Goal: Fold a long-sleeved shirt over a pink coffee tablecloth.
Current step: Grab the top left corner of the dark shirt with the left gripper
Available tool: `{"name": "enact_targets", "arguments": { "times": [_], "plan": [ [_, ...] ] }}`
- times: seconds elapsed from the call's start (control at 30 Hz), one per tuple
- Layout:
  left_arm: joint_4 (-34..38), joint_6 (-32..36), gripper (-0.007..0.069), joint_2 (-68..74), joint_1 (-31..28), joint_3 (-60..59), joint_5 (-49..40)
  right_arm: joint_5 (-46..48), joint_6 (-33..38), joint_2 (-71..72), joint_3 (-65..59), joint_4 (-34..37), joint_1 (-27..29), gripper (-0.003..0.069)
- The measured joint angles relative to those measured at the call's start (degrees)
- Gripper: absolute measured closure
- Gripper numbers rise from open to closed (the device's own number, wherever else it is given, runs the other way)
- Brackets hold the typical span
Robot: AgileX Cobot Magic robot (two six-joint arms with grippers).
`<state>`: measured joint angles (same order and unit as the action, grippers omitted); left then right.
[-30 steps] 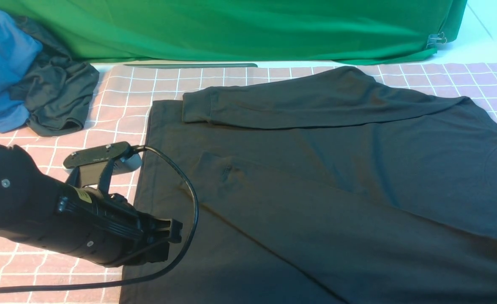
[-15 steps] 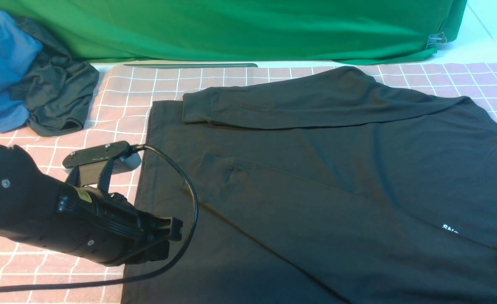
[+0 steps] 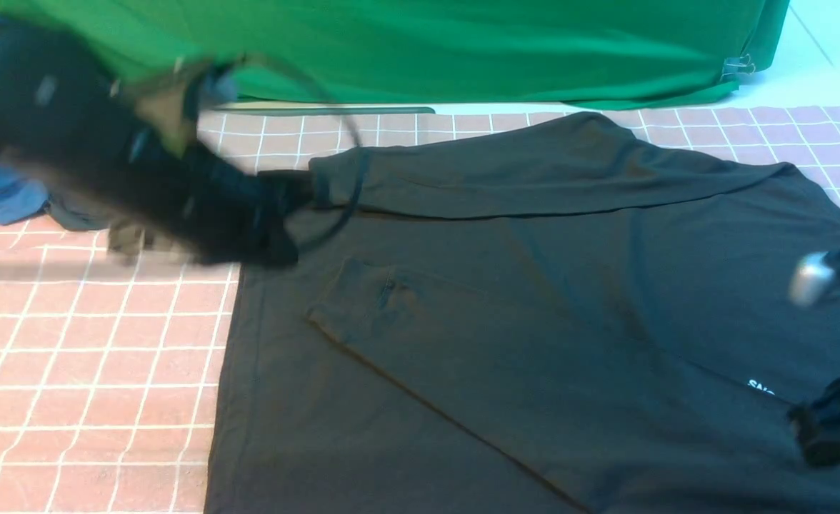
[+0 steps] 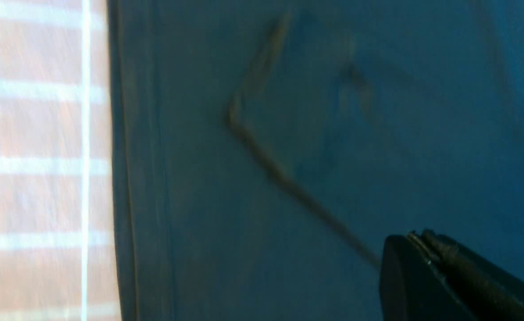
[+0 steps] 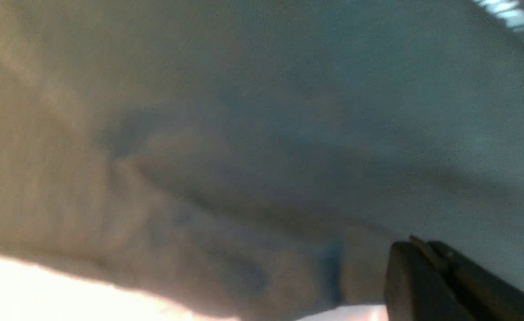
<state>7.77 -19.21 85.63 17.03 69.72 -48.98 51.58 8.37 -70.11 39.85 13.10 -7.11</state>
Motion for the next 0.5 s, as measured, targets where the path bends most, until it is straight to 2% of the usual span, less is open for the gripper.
{"name": "enact_targets", "arguments": {
  "times": [0.1,0.23,0.43,0.5],
  "plan": [
    [-0.33,-0.99,0.0611,8.02,-2.53,8.85,-2.62,-2.61,0.87,0.02,-2.54,0.28,-3.29,0.062],
    [-0.4,-1.22,0.0611,15.93,-5.48,16.62,-2.58,-6.39,0.86,0.07,-5.65,0.23,-4.04,0.062],
    [-1.4,0.27,0.0603,26.76,-6.85,24.52,2.33,-7.98,0.92,0.07,-7.95,0.17,-4.1,0.062],
    [-1.88,0.6,0.0559,30.74,-6.85,27.02,5.24,-8.44,0.92,0.07,-8.1,0.17,-4.1,0.062]
  ]
}}
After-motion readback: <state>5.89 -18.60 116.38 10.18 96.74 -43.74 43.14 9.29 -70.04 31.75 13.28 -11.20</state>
